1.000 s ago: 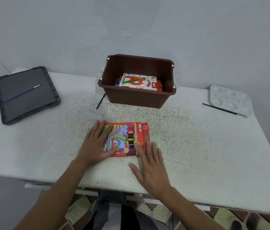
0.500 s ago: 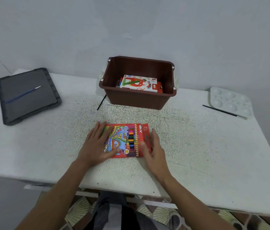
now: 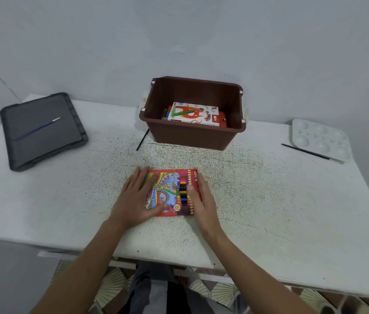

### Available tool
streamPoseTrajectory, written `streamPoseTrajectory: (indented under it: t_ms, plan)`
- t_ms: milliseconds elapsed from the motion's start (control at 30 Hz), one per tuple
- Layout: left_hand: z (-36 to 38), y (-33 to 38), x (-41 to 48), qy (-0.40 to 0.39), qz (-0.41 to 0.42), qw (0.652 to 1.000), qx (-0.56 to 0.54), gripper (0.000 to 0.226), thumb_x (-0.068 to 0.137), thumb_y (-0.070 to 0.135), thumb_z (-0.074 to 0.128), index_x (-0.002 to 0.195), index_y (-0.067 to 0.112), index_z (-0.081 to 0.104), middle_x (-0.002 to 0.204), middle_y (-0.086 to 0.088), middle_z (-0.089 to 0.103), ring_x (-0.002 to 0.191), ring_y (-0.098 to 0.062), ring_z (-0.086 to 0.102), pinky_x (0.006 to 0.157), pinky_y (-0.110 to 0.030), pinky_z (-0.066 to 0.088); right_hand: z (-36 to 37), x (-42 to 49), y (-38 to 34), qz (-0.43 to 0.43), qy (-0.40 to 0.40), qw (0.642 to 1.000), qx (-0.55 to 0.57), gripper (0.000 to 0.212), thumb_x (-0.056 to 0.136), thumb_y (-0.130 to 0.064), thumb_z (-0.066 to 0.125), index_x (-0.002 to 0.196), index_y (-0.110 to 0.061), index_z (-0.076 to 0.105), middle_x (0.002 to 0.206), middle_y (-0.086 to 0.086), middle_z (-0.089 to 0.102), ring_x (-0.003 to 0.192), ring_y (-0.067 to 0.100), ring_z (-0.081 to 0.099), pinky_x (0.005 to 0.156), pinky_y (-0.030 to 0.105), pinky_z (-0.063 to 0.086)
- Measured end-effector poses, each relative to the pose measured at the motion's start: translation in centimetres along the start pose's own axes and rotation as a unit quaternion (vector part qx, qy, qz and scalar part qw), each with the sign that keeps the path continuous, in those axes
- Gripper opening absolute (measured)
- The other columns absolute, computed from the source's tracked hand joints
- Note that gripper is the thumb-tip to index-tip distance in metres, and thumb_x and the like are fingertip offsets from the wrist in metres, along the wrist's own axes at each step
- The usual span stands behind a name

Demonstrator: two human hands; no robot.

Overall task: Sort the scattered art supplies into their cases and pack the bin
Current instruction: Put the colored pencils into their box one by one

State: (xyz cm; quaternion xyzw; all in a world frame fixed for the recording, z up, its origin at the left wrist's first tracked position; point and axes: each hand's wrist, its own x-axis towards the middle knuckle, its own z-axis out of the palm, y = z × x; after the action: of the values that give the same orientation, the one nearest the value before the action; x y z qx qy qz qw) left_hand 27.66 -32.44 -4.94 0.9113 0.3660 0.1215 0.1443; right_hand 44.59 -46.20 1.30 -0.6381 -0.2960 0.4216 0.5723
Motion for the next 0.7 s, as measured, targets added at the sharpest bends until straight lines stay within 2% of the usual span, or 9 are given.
streamPoseTrajectory:
  t_ms: [133, 200, 267, 300, 400, 433, 533, 600, 700]
  plan:
    - [0.0, -0.2, 0.0, 0.004, 0.006, 1.0, -0.004, 0.1, 0.078, 0.086, 0.037, 0.153, 0.021, 0.031, 0.164, -0.003, 0.013, 0.152, -0.025, 0.002, 0.118, -0.049, 0.017, 0.9, 0.2, 0.5, -0.015, -0.018, 0.985, -0.171, 0.072, 0.094, -0.063, 0.047, 0.154, -0.04, 0.014, 0.146, -0.005, 0.047, 0.125, 0.012, 0.056, 0.096, 0.042, 0.054]
    - [0.1, -0.3, -0.1, 0.008, 0.009, 1.0, -0.011, 0.099, 0.079, 0.085, 0.037, 0.153, 0.02, 0.031, 0.164, -0.004, 0.015, 0.152, -0.027, 0.003, 0.117, -0.051, 0.02, 1.7, 0.3, 0.8, -0.044, -0.037, 0.954, -0.294, 0.085, 0.089, -0.076, 0.032, 0.156, -0.029, 0.01, 0.158, 0.0, 0.031, 0.144, 0.018, 0.033, 0.113, 0.047, 0.037]
    - [0.1, -0.2, -0.1, 0.01, 0.01, 1.0, -0.016, 0.099, 0.08, 0.086, 0.034, 0.152, 0.019, 0.033, 0.164, -0.004, 0.016, 0.152, -0.028, 0.004, 0.117, -0.051, 0.021, 2.1, 0.4, 1.5, -0.059, -0.039, 0.93, -0.36, 0.098, 0.084, -0.082, 0.022, 0.158, -0.019, 0.004, 0.165, 0.0, 0.01, 0.151, 0.016, 0.005, 0.123, 0.042, 0.013]
    - [0.1, -0.2, -0.1, 0.009, 0.006, 1.0, -0.016, 0.099, 0.08, 0.087, 0.033, 0.153, 0.02, 0.032, 0.164, -0.004, 0.015, 0.152, -0.027, 0.003, 0.117, -0.051, 0.02, 2.1, 0.3, 1.3, -0.057, -0.04, 0.93, -0.36, 0.097, 0.085, -0.081, 0.024, 0.158, -0.019, 0.004, 0.165, 0.0, 0.01, 0.151, 0.015, 0.005, 0.123, 0.04, 0.013]
    - [0.0, -0.2, 0.0, 0.002, 0.003, 1.0, -0.014, 0.1, 0.078, 0.087, 0.036, 0.154, 0.022, 0.028, 0.165, -0.001, 0.011, 0.152, -0.024, -0.001, 0.117, -0.048, 0.016, 1.0, 0.8, 1.4, -0.05, -0.026, 0.956, -0.288, 0.08, 0.091, -0.072, 0.038, 0.155, -0.034, 0.009, 0.152, -0.009, 0.036, 0.133, 0.007, 0.045, 0.108, 0.036, 0.042]
    - [0.0, -0.2, 0.0, 0.002, 0.005, 1.0, -0.014, 0.101, 0.078, 0.087, 0.036, 0.154, 0.022, 0.029, 0.165, -0.002, 0.011, 0.152, -0.024, -0.001, 0.117, -0.048, 0.016, 0.6, 1.0, 1.4, -0.046, -0.013, 0.961, -0.273, 0.081, 0.09, -0.074, 0.039, 0.154, -0.039, 0.005, 0.153, -0.01, 0.036, 0.131, 0.007, 0.047, 0.106, 0.038, 0.044]
    - [-0.1, -0.1, 0.0, 0.004, 0.008, 1.0, -0.015, 0.102, 0.077, 0.089, 0.034, 0.154, 0.021, 0.03, 0.164, -0.003, 0.012, 0.152, -0.026, 0.001, 0.117, -0.049, 0.018, -0.2, 1.6, 1.6, -0.026, -0.004, 0.965, -0.262, 0.088, 0.083, -0.085, 0.034, 0.152, -0.045, -0.003, 0.159, -0.006, 0.029, 0.139, 0.017, 0.042, 0.11, 0.049, 0.04]
    - [-0.1, -0.2, -0.1, 0.005, 0.006, 1.0, -0.016, 0.103, 0.077, 0.089, 0.033, 0.153, 0.02, 0.031, 0.164, -0.004, 0.013, 0.152, -0.027, 0.003, 0.117, -0.05, 0.02, 0.4, 1.6, 1.3, -0.03, -0.02, 0.967, -0.254, 0.09, 0.084, -0.083, 0.033, 0.154, -0.041, -0.002, 0.161, -0.006, 0.024, 0.143, 0.016, 0.035, 0.114, 0.047, 0.036]
    - [0.0, -0.2, -0.1, 0.008, 0.013, 1.0, -0.022, 0.1, 0.08, 0.087, 0.035, 0.152, 0.018, 0.032, 0.163, -0.006, 0.016, 0.151, -0.03, 0.006, 0.116, -0.054, 0.025, 1.4, 1.2, 1.2, -0.048, -0.031, 0.946, -0.319, 0.1, 0.081, -0.086, 0.025, 0.157, -0.027, -0.005, 0.165, -0.008, -0.005, 0.151, 0.008, -0.002, 0.123, 0.042, 0.015]
